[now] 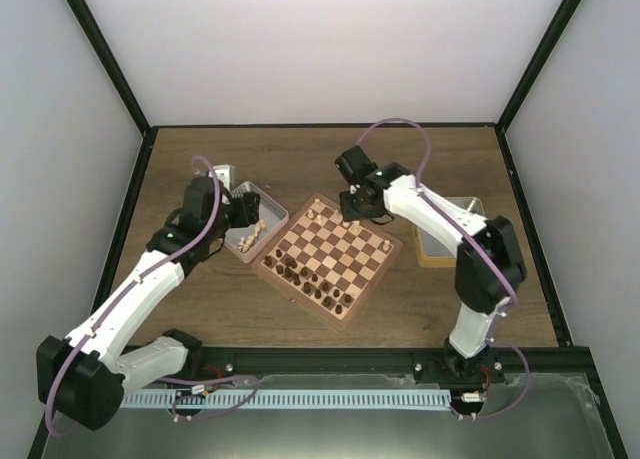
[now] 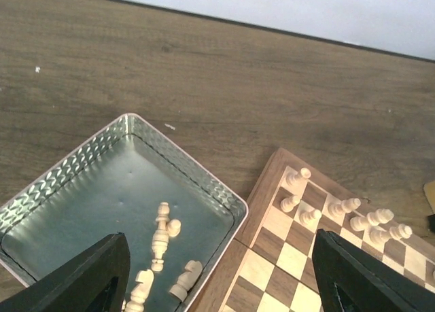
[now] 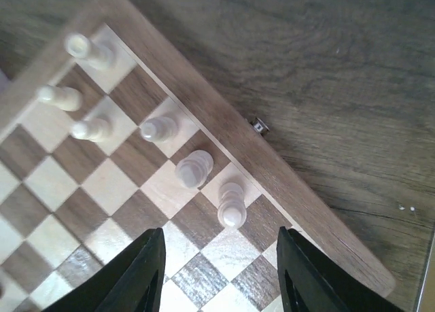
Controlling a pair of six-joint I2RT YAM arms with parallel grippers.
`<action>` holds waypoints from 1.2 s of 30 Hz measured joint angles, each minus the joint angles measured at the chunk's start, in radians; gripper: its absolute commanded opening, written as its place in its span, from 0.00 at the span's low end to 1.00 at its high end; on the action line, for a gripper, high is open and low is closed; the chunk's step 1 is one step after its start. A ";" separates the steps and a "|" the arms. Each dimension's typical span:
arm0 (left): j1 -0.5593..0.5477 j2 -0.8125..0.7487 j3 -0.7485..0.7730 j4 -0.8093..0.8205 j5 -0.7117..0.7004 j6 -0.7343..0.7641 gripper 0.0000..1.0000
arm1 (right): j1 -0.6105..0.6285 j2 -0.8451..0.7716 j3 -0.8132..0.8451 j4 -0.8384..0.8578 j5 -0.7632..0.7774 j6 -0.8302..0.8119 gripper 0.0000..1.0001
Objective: Set up the chess pieces on the board
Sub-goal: Place the chess piece on the chessboard, then pick up the chess piece from the storage box.
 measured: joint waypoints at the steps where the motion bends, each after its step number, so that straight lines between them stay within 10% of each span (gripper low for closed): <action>1: 0.000 0.010 0.000 0.001 0.000 -0.001 0.73 | 0.000 -0.034 -0.019 0.016 0.001 0.007 0.47; 13: 0.007 0.442 0.084 -0.050 0.027 -0.051 0.31 | 0.000 -0.264 -0.226 0.214 -0.004 0.027 0.48; 26: 0.018 0.765 0.316 -0.106 -0.011 -0.017 0.38 | 0.000 -0.356 -0.342 0.290 -0.011 -0.011 0.48; 36: 0.018 0.786 0.316 -0.137 -0.034 -0.010 0.18 | 0.000 -0.364 -0.348 0.308 -0.017 -0.014 0.47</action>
